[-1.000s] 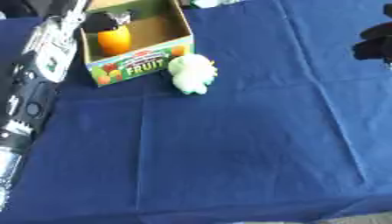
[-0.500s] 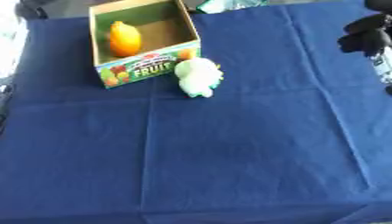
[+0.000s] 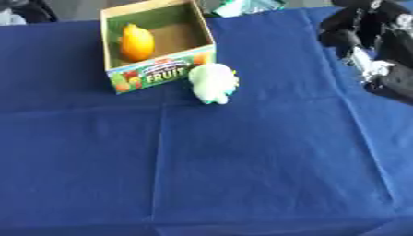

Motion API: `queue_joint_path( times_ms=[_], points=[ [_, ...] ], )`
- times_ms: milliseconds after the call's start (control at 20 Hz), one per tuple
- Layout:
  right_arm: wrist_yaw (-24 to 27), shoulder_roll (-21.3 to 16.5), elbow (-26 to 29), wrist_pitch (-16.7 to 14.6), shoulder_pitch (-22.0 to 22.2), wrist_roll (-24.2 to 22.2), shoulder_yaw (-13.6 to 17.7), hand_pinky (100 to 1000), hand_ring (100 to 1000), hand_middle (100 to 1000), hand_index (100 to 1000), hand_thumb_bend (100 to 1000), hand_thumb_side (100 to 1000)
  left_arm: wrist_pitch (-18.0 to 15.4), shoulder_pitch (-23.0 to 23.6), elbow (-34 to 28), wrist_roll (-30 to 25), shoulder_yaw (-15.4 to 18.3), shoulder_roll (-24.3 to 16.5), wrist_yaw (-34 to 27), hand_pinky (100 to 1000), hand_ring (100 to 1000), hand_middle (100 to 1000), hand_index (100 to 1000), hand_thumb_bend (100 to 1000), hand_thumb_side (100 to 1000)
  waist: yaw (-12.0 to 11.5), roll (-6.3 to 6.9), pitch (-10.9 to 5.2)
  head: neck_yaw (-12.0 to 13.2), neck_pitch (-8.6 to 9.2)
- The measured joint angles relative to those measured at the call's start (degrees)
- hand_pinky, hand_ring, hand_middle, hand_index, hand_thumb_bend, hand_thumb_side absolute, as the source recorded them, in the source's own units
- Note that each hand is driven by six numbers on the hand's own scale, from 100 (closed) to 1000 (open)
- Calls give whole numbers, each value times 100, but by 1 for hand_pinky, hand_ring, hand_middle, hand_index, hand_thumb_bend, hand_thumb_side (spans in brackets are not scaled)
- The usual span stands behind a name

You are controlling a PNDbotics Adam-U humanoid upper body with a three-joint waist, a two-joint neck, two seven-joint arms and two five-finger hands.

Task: Pick up objects on the table and place them in the box.

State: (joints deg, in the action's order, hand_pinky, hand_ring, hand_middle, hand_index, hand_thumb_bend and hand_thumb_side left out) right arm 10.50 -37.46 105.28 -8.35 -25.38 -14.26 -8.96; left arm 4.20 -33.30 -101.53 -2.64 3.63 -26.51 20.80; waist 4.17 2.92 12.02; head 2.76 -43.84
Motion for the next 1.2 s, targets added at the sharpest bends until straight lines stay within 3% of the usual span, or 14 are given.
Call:
queue_joint_path(
  times_ms=[100, 600, 850, 1200],
  points=[
    [-155, -8, -155, -71, -159, -158, -126, 725, 722, 702, 896, 100, 394, 33, 263, -206, -32, 40, 5, -145, 699, 680, 733, 817, 488, 631, -68, 9, -1, -54, 0],
    [-892, 149, -1047, -537, -809, -868, -684, 811, 836, 785, 915, 332, 369, 6, 1156, -800, 45, 287, 387, -1027, 650, 633, 699, 802, 455, 615, -303, 45, -3, -244, 0],
    [-1441, 378, -1588, -809, -1086, -1106, -869, 884, 903, 843, 941, 533, 365, 32, 1299, -899, 85, 352, 538, -1201, 644, 627, 693, 801, 450, 617, -359, 56, -3, -293, 0],
    [-2197, 695, -2314, -1097, -1369, -1183, -942, 889, 900, 833, 933, 582, 355, 88, 1412, -986, 65, 396, 702, -1293, 641, 623, 689, 799, 446, 617, -400, 76, -3, -341, 0]
  ],
)
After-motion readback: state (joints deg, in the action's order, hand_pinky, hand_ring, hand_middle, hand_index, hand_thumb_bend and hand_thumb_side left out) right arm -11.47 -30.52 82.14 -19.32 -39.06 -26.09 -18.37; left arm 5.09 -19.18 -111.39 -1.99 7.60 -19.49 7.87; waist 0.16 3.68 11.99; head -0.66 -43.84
